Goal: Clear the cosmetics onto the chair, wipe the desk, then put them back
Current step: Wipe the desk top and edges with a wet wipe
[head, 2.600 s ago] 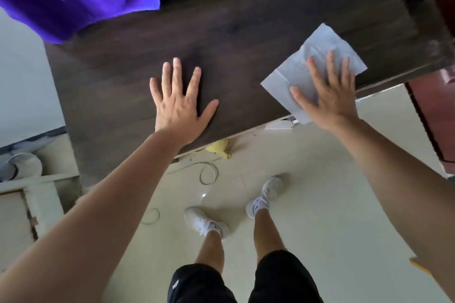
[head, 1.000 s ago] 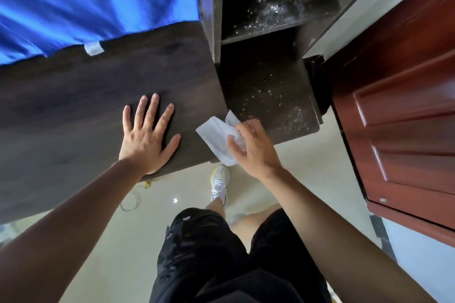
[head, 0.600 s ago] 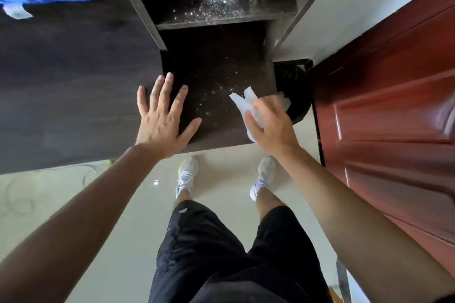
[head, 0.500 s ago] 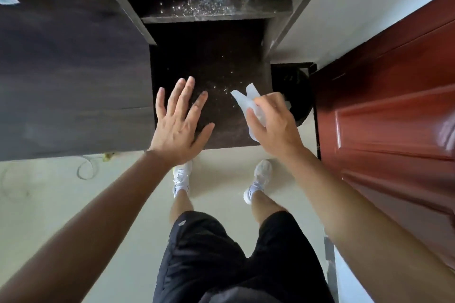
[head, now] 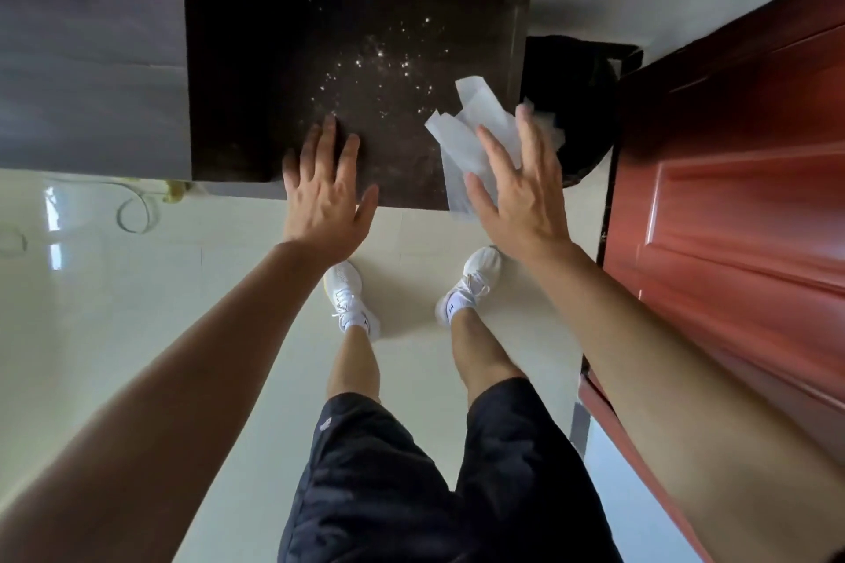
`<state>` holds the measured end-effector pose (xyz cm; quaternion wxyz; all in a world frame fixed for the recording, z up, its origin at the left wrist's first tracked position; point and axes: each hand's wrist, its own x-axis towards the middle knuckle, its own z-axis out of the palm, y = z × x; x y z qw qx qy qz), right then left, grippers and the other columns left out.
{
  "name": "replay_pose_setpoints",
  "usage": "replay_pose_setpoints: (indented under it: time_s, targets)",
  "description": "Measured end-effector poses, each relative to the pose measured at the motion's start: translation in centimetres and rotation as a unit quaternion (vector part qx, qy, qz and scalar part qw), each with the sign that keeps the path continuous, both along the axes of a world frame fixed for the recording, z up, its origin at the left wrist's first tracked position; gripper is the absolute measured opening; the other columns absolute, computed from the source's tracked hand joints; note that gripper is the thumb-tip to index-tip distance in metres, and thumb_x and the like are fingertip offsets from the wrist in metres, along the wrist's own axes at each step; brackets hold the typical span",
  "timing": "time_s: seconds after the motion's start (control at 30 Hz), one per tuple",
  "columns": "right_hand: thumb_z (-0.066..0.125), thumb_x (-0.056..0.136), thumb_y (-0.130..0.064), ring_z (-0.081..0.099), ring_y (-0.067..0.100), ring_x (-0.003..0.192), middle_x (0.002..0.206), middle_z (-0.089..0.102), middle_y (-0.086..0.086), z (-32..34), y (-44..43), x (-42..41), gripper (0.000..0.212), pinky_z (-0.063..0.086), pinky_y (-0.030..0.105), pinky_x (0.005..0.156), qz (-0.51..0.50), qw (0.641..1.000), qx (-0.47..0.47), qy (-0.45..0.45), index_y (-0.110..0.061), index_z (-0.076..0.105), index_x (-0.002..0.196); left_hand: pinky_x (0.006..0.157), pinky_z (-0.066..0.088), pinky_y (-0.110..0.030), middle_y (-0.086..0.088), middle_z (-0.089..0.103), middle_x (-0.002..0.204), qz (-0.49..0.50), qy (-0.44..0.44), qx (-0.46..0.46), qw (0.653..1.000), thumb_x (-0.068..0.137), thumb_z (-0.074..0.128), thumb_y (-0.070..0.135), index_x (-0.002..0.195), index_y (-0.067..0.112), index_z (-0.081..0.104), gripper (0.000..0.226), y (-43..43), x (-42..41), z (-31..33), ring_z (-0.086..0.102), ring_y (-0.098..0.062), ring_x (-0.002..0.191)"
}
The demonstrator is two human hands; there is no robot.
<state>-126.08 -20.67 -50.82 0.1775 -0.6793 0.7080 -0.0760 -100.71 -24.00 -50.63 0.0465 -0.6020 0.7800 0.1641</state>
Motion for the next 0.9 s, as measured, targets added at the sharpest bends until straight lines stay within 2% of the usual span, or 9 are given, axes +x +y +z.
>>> replay_pose_setpoints:
  time_s: [0.07,0.13,0.3,0.43,0.5,0.6,0.73,0.8,0.9]
  targets:
    - [0.047,0.104,-0.035,0.013,0.043,0.152,0.165,0.013,0.022,-0.6,-0.1,0.4,0.053,0.025,0.055,0.119,0.038,0.999,0.035,-0.010,-0.021,0.039,0.155,0.115,0.016,-0.064,-0.021,0.017,0.162,-0.003,-0.007,0.004,1.000,0.097,0.045,0.048,0.151,0.009,0.032,0.068,0.2,0.3,-0.6,0.018,-0.040,0.148]
    - [0.040,0.107,-0.037,0.000,0.045,0.153,0.167,0.003,0.020,-1.2,-0.6,1.4,0.056,0.014,0.054,0.123,0.064,0.996,0.060,0.013,-0.024,0.027,0.159,0.116,0.013,-0.065,-0.022,0.015,0.162,-0.002,-0.011,-0.002,1.000,0.096,0.040,0.055,0.153,0.011,0.029,0.072,0.2,0.8,-1.1,0.015,-0.040,0.149]
    - [0.021,0.104,-0.061,-0.003,0.044,0.153,0.167,0.000,0.022,-2.5,-4.6,3.2,0.067,-0.004,0.049,0.124,0.117,0.989,0.051,0.073,-0.028,0.012,0.161,0.118,0.008,-0.062,-0.022,0.005,0.164,0.005,-0.012,-0.006,1.000,0.094,0.034,0.068,0.158,0.015,0.014,0.086,-0.1,1.9,-2.4,0.005,-0.038,0.152]
    - [0.015,0.099,-0.071,-0.007,0.040,0.154,0.168,-0.006,0.017,-3.1,-9.0,2.8,0.073,-0.007,0.049,0.123,0.108,0.988,0.066,0.091,-0.034,0.002,0.161,0.118,0.006,-0.062,-0.022,0.004,0.164,0.004,-0.004,-0.014,1.000,0.095,0.033,0.069,0.158,0.015,0.012,0.086,0.0,2.1,-3.0,0.003,-0.038,0.152]
    - [0.016,0.099,-0.071,-0.005,0.041,0.154,0.168,-0.002,0.018,-2.8,-8.7,3.3,0.073,-0.005,0.049,0.123,0.076,0.990,0.065,0.095,-0.032,0.005,0.161,0.118,0.005,-0.061,-0.020,0.002,0.165,0.007,-0.001,-0.009,1.000,0.095,0.032,0.070,0.159,0.016,0.010,0.086,0.0,2.0,-3.0,0.001,-0.037,0.152]
    - [0.031,0.102,-0.063,0.001,0.044,0.153,0.167,0.006,0.020,-1.7,-3.1,4.6,0.069,0.001,0.051,0.125,0.045,0.996,0.051,0.059,-0.028,0.020,0.160,0.119,0.005,-0.061,-0.019,0.003,0.165,0.013,0.006,-0.005,1.000,0.094,0.034,0.070,0.158,0.017,0.011,0.087,-0.1,1.9,-2.9,0.002,-0.036,0.152]
    - [0.056,0.093,-0.040,-0.002,0.043,0.153,0.168,0.001,0.018,-1.4,3.3,4.4,0.077,0.004,0.050,0.125,0.111,0.986,0.086,0.091,-0.029,0.020,0.160,0.118,0.008,-0.061,-0.018,0.006,0.165,0.020,0.013,-0.008,1.000,0.093,0.037,0.069,0.158,0.018,0.015,0.085,-0.1,2.1,-2.9,0.006,-0.036,0.152]
    - [0.054,0.093,-0.048,-0.005,0.041,0.154,0.168,-0.002,0.015,-1.5,1.9,3.7,0.078,0.000,0.048,0.125,0.136,0.983,0.085,0.092,-0.032,0.018,0.161,0.118,0.009,-0.061,-0.018,0.008,0.165,0.020,0.017,-0.012,1.000,0.093,0.038,0.068,0.157,0.018,0.017,0.084,-0.1,2.0,-2.9,0.008,-0.036,0.151]
    - [0.047,0.087,-0.072,-0.006,0.041,0.154,0.169,-0.002,0.014,-1.7,-2.4,2.7,0.087,0.000,0.049,0.125,0.207,0.972,0.072,0.084,-0.033,0.020,0.160,0.118,0.010,-0.061,-0.018,0.009,0.165,0.024,0.017,-0.019,0.999,0.093,0.038,0.067,0.157,0.018,0.018,0.084,0.0,2.1,-3.1,0.008,-0.036,0.151]
